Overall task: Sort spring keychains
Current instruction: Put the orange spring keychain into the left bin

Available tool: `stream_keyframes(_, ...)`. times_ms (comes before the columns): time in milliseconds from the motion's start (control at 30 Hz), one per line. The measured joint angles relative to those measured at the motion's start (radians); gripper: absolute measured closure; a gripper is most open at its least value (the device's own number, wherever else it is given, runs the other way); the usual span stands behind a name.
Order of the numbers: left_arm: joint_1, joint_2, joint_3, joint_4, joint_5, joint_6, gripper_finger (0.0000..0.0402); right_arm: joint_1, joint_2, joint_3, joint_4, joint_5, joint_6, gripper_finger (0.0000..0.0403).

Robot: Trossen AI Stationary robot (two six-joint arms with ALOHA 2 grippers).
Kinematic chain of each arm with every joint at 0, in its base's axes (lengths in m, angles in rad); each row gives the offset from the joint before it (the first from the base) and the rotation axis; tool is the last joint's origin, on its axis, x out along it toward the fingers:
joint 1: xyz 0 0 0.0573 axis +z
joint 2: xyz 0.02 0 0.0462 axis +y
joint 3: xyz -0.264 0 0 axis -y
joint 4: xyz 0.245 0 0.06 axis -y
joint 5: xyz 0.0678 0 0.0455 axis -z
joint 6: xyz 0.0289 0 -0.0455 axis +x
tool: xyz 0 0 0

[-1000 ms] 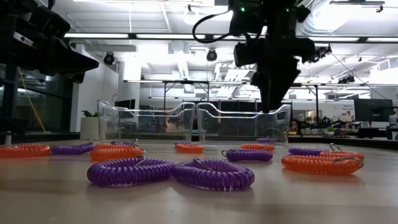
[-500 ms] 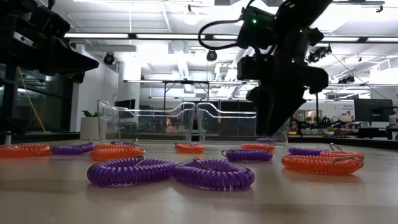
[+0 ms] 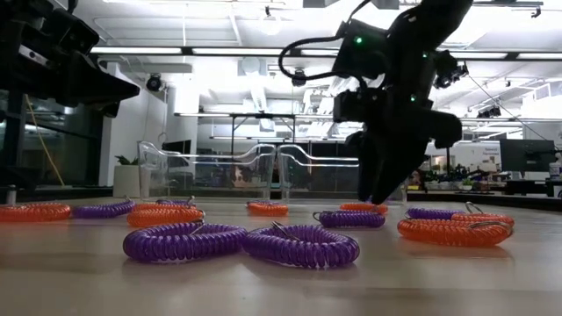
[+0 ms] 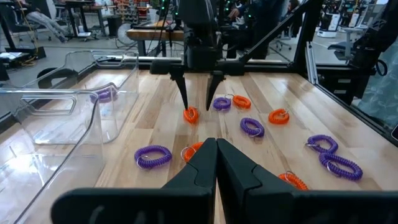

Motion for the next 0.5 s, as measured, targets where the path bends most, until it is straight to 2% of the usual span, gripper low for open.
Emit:
stream_keyframes(333,0.0,0.0,0.0,0.0,0.0,0.0,0.0399,0.0,0.07,0.015,0.033,-0.033,0.037,0.0205)
stream_keyframes(500,0.0,0.0,0.0,0.0,0.0,0.0,0.0399,0.0,0.086,0.015,0.04,-0.027,0.087,0.0226)
